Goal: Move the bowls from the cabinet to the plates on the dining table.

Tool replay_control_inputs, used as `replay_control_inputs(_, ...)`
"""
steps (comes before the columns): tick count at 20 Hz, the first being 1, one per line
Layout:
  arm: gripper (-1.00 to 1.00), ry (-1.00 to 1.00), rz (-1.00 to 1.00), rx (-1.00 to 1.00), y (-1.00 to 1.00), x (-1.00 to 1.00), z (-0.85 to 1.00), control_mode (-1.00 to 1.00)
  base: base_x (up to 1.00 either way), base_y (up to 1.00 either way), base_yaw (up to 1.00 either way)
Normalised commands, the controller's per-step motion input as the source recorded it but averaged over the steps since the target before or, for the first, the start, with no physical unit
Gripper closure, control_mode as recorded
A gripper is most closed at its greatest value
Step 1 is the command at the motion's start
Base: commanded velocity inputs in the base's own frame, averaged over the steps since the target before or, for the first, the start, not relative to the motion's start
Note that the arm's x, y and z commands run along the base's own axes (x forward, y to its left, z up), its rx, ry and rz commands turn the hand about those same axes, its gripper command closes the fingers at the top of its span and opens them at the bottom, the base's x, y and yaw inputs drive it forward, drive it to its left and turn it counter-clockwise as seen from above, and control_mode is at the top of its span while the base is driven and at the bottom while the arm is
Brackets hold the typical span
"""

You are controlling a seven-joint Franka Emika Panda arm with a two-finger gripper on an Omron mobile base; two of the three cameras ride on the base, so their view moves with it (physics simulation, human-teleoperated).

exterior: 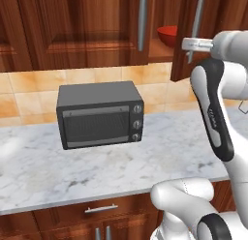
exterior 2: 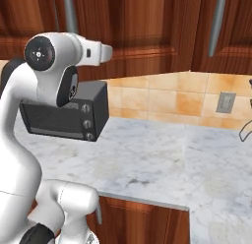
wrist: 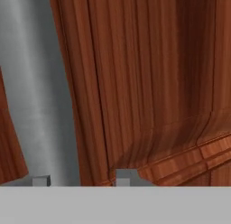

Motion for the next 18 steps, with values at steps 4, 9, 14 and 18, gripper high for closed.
replay_control_inputs(4, 1.00, -0.02, 0.00, 0.05, -0.80, -0.63, 0.45, -1.00, 0.00, 0.00, 0.00)
replay_control_inputs(9, 1.00, -0.02, 0.00, 0.06, -0.81, -0.63, 0.42, -1.00, 0.00, 0.00, 0.00)
replay_control_inputs(14, 1.00, -0.05, 0.00, 0.06, -0.65, -0.47, 0.25, -1.00, 0.00, 0.00, 0.00)
replay_control_inputs(18, -1.00, -0.01, 0.00, 0.00, 0.00, 0.00, 0.01, -1.00, 0.00, 0.00, 0.00)
